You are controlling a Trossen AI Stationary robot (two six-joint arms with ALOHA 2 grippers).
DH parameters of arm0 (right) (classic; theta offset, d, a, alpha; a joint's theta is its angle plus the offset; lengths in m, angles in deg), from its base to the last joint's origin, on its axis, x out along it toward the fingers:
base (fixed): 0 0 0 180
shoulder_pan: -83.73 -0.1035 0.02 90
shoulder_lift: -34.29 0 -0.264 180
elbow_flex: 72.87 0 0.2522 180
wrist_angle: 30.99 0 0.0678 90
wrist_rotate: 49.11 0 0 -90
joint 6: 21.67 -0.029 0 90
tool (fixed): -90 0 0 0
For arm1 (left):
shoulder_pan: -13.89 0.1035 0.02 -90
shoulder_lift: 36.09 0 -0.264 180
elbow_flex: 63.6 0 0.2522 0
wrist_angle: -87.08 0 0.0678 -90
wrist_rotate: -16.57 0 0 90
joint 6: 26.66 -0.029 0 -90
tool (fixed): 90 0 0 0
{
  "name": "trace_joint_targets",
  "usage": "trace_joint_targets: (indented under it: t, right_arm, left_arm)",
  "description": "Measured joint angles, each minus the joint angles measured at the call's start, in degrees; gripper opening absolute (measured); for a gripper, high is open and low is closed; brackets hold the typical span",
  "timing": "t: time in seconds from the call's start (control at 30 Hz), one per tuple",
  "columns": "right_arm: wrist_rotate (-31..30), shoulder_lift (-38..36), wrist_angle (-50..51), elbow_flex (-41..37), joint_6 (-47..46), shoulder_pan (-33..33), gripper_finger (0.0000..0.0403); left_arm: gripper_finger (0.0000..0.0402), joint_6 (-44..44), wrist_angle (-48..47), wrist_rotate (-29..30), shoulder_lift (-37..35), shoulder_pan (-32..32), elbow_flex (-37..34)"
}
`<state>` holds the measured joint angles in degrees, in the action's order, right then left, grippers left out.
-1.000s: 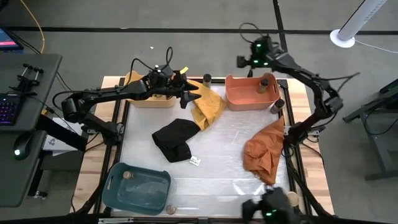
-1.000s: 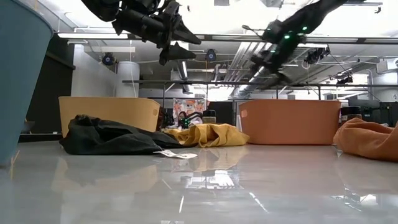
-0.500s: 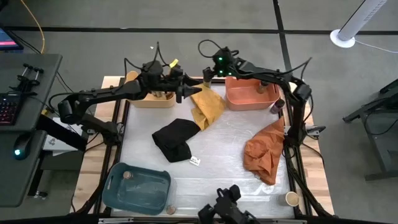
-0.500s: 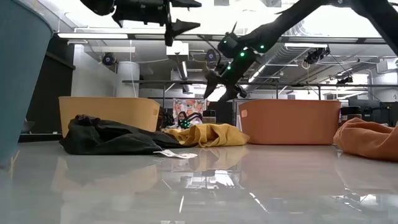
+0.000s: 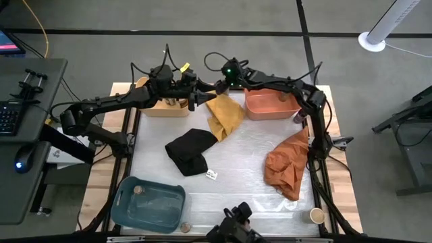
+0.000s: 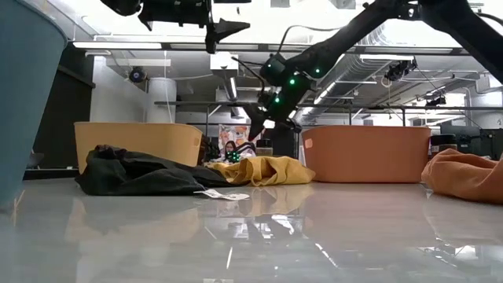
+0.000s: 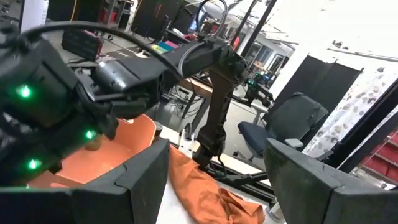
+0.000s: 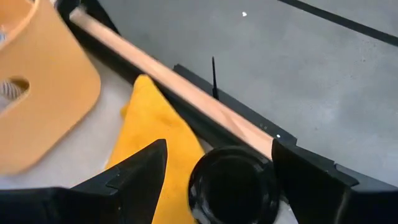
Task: Sort spices by type
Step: Put the left black seasoning bottle into the orange bin
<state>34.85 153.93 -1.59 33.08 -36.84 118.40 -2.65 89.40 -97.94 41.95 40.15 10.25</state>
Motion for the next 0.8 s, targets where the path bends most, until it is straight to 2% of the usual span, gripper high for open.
trace_joint_targets:
  t: [0.47,0.57,0.67,0.8]
  right_arm:
    - [-1.5,1.6,3.2,-0.1,1.7,-0.7,0.0278]
    - [-1.5,1.6,3.3,-0.1,1.7,-0.7,0.0252]
    - [-1.5,1.6,3.2,-0.1,1.8,-0.7,0.0199]
    - [-1.5,0.2,3.9,0.9,4.4,-0.4,0.0197]
  left_arm:
    - [0.0246,-0.1,-0.3,0.0,0.0,0.0,0.0]
    - [0.0246,-0.1,-0.4,0.0,0.0,0.0,0.0]
    - [0.0246,-0.1,-0.4,0.0,0.0,0.0,0.0]
    - [0.0246,-0.1,-0.6,0.0,0.0,0.0,0.0]
